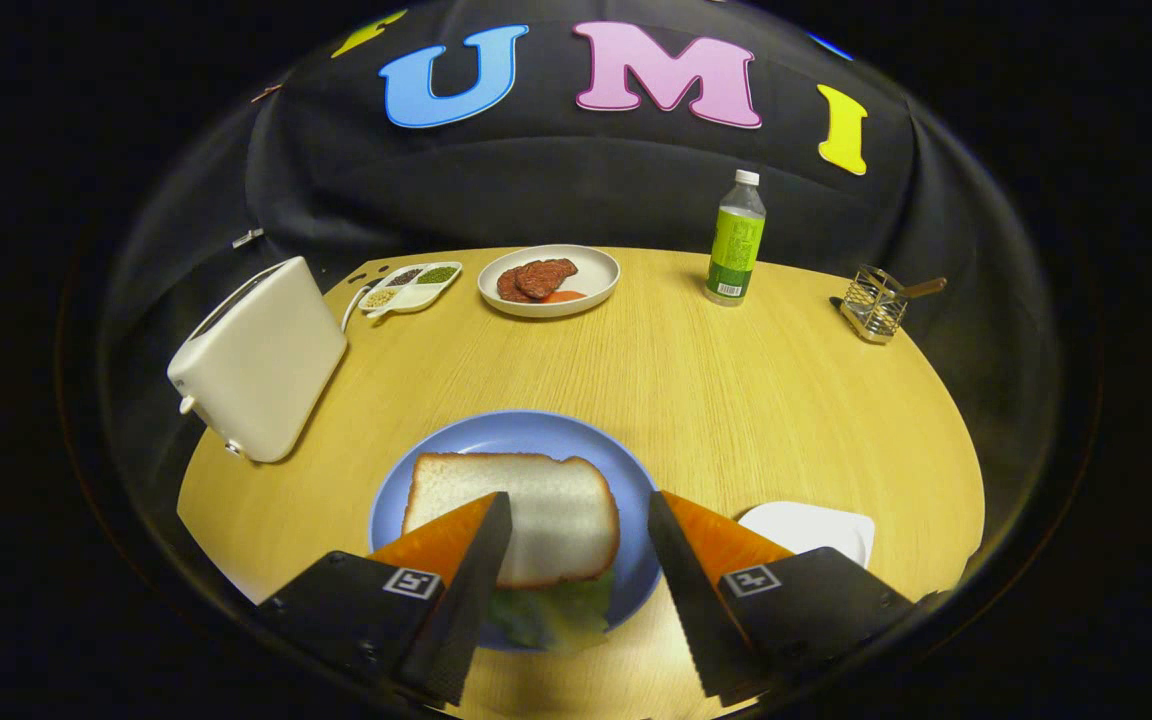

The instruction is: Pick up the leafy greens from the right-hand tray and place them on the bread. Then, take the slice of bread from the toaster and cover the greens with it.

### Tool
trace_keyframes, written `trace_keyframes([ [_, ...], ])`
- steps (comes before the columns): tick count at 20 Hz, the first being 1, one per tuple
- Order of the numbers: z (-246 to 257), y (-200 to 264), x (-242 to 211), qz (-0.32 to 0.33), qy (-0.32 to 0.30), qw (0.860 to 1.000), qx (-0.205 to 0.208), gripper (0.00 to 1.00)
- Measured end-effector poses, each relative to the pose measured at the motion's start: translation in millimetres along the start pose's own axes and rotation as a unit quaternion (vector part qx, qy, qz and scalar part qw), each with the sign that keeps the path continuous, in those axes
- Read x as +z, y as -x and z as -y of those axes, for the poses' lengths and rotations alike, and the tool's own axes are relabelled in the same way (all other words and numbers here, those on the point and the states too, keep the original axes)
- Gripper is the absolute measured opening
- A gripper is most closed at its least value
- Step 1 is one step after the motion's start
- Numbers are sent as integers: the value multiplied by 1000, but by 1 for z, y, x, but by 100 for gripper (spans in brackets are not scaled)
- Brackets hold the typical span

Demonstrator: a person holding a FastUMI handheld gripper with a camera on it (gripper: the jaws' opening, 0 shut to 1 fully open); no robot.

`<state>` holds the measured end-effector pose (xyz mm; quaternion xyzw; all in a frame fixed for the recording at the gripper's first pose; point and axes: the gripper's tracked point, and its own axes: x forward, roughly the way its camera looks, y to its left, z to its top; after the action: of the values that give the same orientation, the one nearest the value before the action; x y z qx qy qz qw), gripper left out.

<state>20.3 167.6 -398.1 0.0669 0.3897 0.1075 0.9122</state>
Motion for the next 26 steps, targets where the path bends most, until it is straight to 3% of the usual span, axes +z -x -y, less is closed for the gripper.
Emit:
trace_keyframes([
  [2, 5, 10, 8, 13, 5, 1000, -4, 94],
  [9, 17, 78, 75, 90, 22, 996, -4, 95],
  [16, 25, 160, 150, 180, 53, 982, -2, 98],
  [26, 24, 213, 170, 224, 66, 972, 4, 99],
])
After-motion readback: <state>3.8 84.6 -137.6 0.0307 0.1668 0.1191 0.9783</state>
